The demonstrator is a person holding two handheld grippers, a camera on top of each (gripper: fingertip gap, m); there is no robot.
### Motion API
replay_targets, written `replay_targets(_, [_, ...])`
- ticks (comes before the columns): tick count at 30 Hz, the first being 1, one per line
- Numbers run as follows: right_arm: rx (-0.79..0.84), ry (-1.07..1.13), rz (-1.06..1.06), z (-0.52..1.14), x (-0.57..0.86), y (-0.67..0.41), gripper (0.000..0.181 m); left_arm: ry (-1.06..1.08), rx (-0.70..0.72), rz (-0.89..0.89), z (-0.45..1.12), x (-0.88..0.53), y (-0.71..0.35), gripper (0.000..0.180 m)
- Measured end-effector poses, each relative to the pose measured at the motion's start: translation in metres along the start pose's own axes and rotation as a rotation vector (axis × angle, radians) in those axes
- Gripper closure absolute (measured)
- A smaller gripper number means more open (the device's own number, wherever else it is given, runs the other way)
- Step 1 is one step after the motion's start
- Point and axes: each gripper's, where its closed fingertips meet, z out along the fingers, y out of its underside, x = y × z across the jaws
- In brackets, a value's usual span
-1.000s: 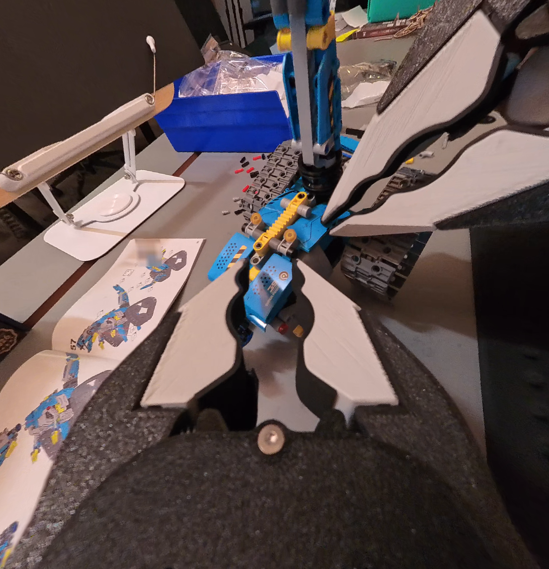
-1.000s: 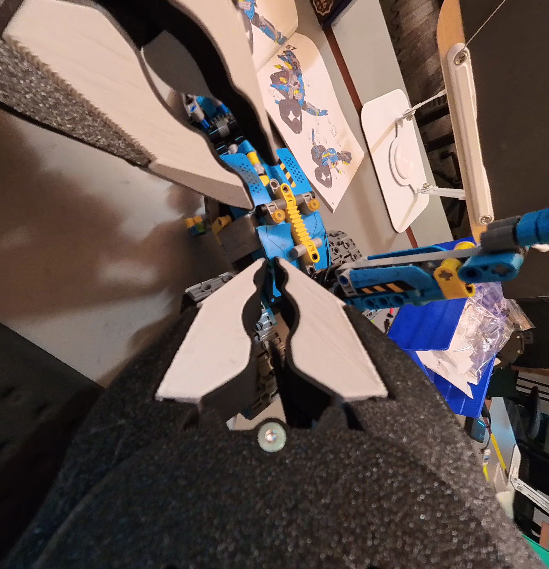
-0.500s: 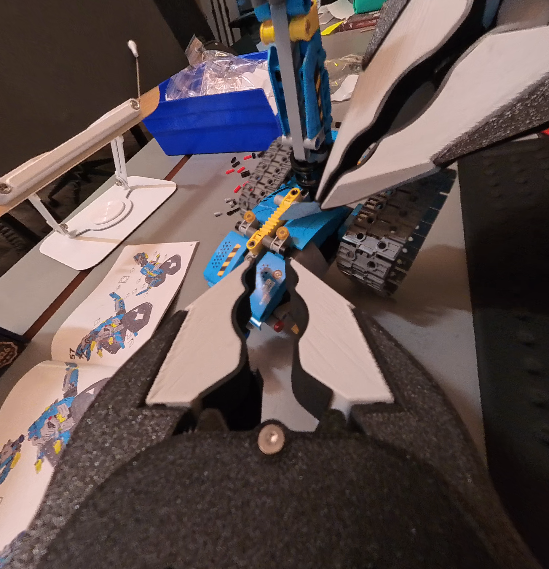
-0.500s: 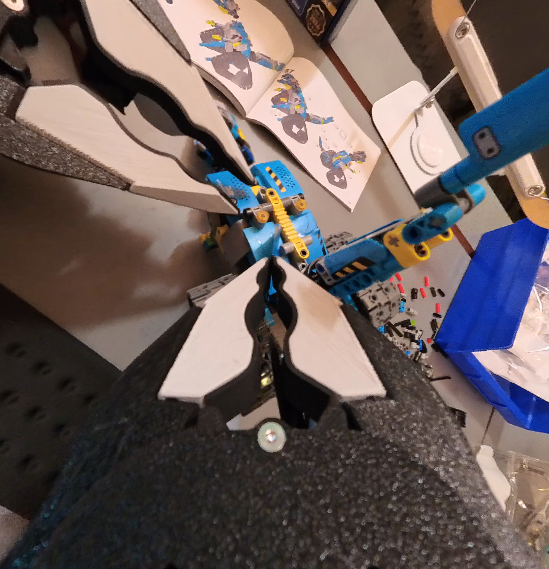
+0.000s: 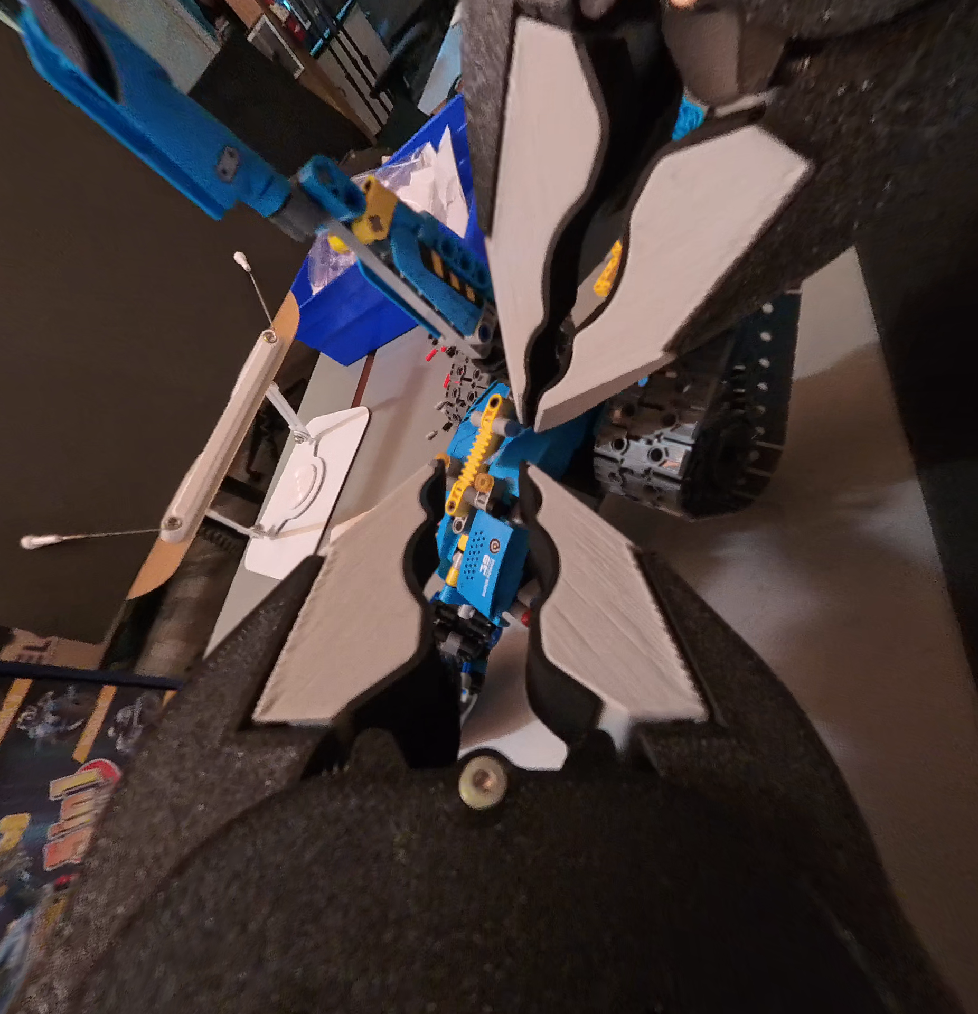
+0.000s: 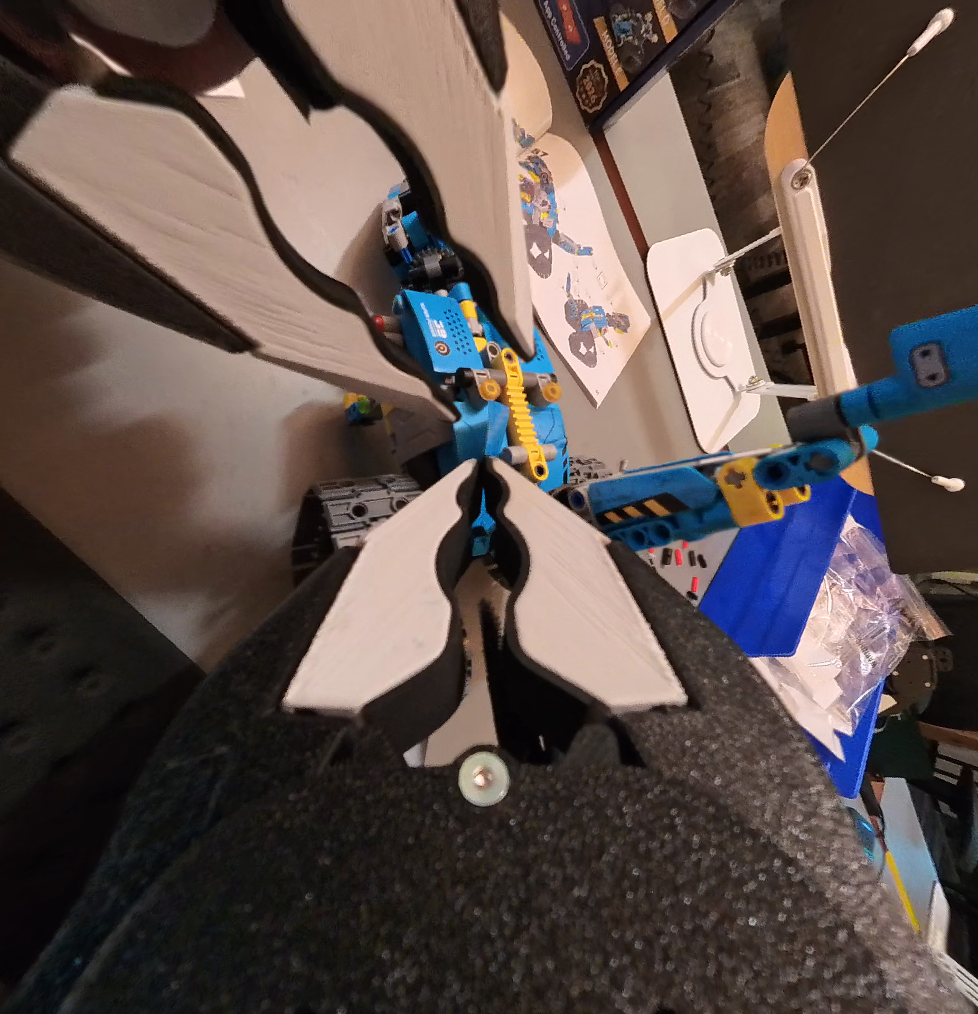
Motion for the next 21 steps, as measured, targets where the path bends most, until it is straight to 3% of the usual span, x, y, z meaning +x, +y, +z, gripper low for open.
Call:
replay_targets(1, [0.008, -0.004, 0.01, -0.001, 0.0, 0.0, 0.181, -0.005, -0.012, 0.03, 0.002, 0.0, 0.001, 0.157])
replay_targets(6, [0.035, -0.004, -0.006, -0.005, -0.001, 0.001, 0.181, -0.018, -0.036, 0.229, 0.01, 0.006, -0.005, 0.164])
replay_targets(8, [0.042, -0.008, 0.004, -0.006, -0.002, 0.002, 0.181, -0.036, -0.053, 0.302, 0.012, 0.006, -0.004, 0.178])
replay_targets(10, [0.057, -0.008, 0.054, -0.007, -0.002, 0.002, 0.181, -0.046, -0.049, 0.353, 0.011, 0.006, -0.005, 0.18])
replay_targets(21, [0.148, -0.063, 0.223, -0.023, -0.011, 0.009, 0.164, 0.011, -0.032, 0.381, 0.008, 0.014, -0.012, 0.18])
